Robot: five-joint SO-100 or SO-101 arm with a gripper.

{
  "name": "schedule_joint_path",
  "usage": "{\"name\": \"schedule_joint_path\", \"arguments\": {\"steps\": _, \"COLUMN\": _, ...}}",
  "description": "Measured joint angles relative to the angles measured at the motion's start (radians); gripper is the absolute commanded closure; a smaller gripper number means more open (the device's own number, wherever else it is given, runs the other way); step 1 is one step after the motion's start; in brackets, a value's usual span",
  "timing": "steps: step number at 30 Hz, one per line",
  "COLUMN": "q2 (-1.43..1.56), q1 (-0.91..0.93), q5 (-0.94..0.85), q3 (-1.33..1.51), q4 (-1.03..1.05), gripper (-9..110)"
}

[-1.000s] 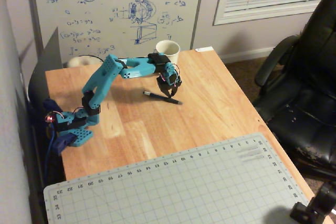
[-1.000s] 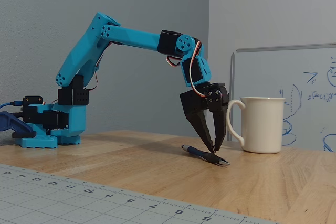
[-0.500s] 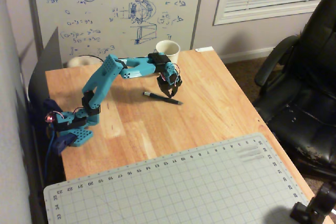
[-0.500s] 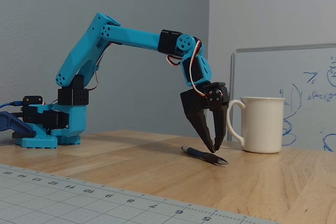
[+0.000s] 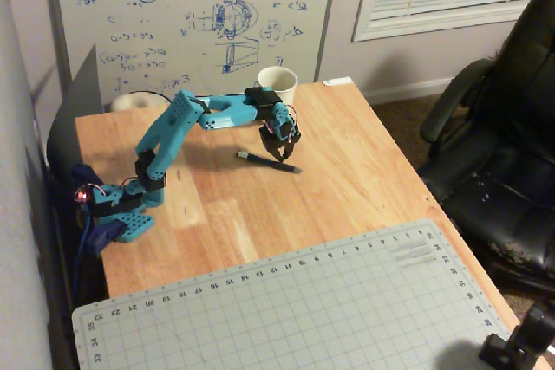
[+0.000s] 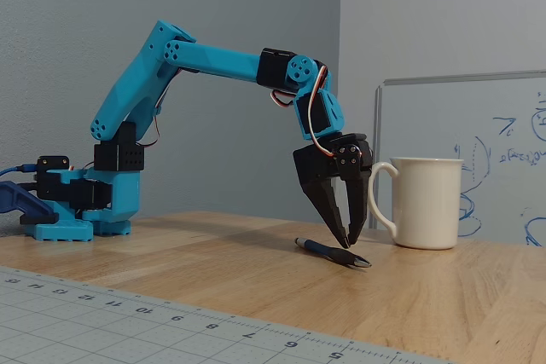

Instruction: Touch the pen.

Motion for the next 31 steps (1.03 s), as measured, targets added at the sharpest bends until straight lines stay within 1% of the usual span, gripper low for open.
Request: {"name": "schedule_joint_path", "arguments": {"steps": 31, "q2": -0.041, "q1": -0.003, "q5": 0.002, "q3": -0.029, "q4": 0.008, "gripper": 101}}
